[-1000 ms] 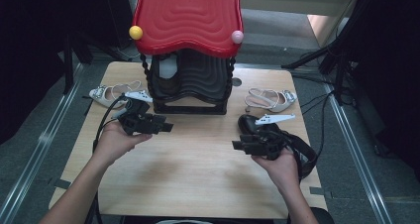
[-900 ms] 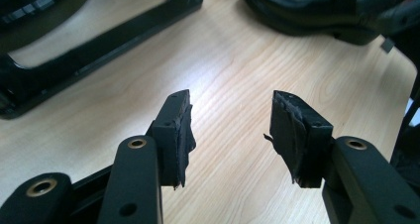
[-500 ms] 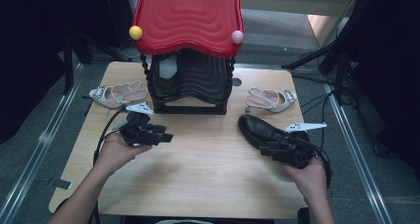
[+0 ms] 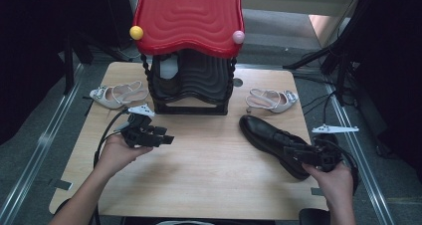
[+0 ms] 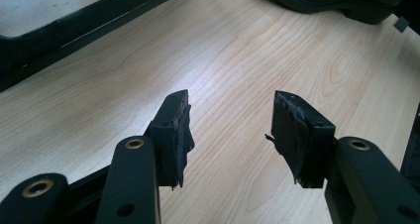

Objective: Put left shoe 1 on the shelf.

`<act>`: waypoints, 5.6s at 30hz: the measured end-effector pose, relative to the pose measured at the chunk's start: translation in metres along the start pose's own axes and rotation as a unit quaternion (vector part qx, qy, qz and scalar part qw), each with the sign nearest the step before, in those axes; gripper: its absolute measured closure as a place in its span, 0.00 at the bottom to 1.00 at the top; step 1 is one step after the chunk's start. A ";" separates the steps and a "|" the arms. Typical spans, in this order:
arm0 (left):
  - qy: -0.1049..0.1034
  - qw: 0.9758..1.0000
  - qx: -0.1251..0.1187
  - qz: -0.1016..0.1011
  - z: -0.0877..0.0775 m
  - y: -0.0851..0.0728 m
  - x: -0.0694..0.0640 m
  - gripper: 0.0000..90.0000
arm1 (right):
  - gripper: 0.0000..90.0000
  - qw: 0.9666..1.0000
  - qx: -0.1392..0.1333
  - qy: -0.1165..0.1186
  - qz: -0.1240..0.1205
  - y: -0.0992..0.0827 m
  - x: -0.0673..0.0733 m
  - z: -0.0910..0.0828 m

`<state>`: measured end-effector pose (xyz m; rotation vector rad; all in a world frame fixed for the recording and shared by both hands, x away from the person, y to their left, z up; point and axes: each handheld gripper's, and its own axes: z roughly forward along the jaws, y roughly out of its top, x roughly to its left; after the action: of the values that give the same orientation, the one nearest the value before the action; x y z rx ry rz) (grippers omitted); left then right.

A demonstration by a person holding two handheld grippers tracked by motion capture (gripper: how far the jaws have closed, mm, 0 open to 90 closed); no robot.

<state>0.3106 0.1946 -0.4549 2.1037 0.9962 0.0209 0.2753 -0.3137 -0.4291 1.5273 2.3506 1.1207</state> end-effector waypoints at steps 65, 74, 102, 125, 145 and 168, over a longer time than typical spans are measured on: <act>-0.020 1.000 -0.008 -0.019 0.015 -0.016 -0.003 0.88 | 0.94 0.985 0.075 0.113 -0.103 0.045 0.112 0.116; -0.007 1.000 0.003 -0.010 0.024 -0.017 -0.006 0.89 | 0.94 0.983 0.078 0.116 -0.118 0.047 0.143 0.144; 0.006 1.000 0.002 -0.021 0.045 -0.016 -0.005 0.96 | 0.99 0.990 0.063 0.099 -0.082 0.065 0.086 0.104; 0.002 1.000 0.010 -0.009 0.077 -0.013 -0.011 0.96 | 1.00 0.984 0.127 0.092 -0.086 0.059 0.071 0.173; -0.013 1.000 0.020 -0.012 0.085 -0.012 -0.008 0.96 | 1.00 0.989 0.103 0.084 -0.062 0.030 0.093 0.161; -0.031 0.999 0.027 -0.022 0.093 -0.002 -0.003 0.94 | 0.92 0.993 0.073 0.095 -0.007 0.003 0.095 0.154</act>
<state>0.3370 0.1334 -0.5191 2.1179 1.0159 -0.0926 0.3040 -0.1552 -0.5115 1.5063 2.6174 1.1610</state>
